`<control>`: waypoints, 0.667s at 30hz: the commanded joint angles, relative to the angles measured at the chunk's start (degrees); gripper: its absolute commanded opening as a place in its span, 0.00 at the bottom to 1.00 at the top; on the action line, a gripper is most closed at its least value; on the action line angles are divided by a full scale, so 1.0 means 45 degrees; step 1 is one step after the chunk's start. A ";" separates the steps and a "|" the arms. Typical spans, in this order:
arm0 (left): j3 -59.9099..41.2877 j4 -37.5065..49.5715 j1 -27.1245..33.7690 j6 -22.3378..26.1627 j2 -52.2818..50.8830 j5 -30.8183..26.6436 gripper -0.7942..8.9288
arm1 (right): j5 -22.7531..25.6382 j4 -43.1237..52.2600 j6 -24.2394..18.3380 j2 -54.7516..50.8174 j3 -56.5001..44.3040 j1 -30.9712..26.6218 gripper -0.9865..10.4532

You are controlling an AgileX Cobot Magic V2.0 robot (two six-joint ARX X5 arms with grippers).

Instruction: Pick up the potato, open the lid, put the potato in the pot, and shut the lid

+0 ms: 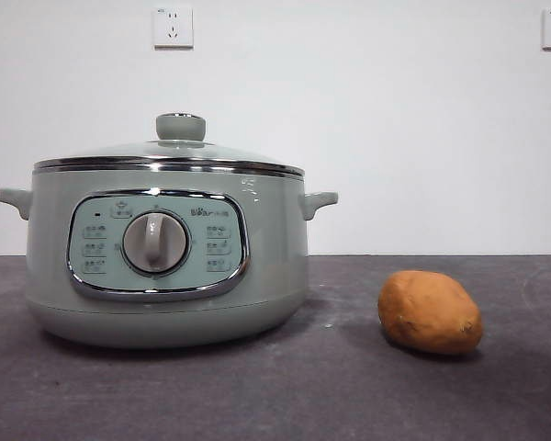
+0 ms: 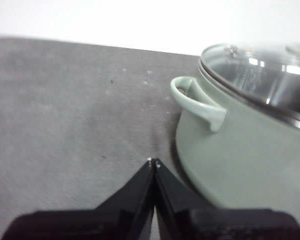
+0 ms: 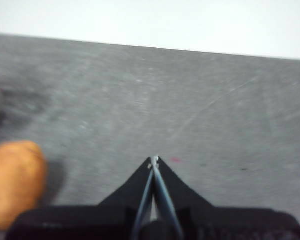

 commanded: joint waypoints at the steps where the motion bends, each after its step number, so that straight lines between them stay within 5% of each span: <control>1: -0.0189 0.0073 0.0044 -0.3036 -0.0034 0.0068 0.08 | -0.0646 0.0024 0.4969 -0.0029 -0.0165 0.0010 0.09; 4: -0.0189 0.0102 0.0044 -0.3589 -0.0034 0.0063 0.08 | -0.0593 0.0034 0.8009 -0.0029 -0.0165 0.0010 0.09; 6: -0.0189 0.0107 0.0044 -0.3585 -0.0034 0.0053 0.08 | -0.0539 0.0034 0.8757 -0.0029 -0.0165 0.0010 0.09; 20: 0.0359 0.0185 0.0044 -0.3405 0.0024 0.2244 0.08 | -0.1287 -0.0248 0.8165 0.0466 0.0646 0.0010 0.08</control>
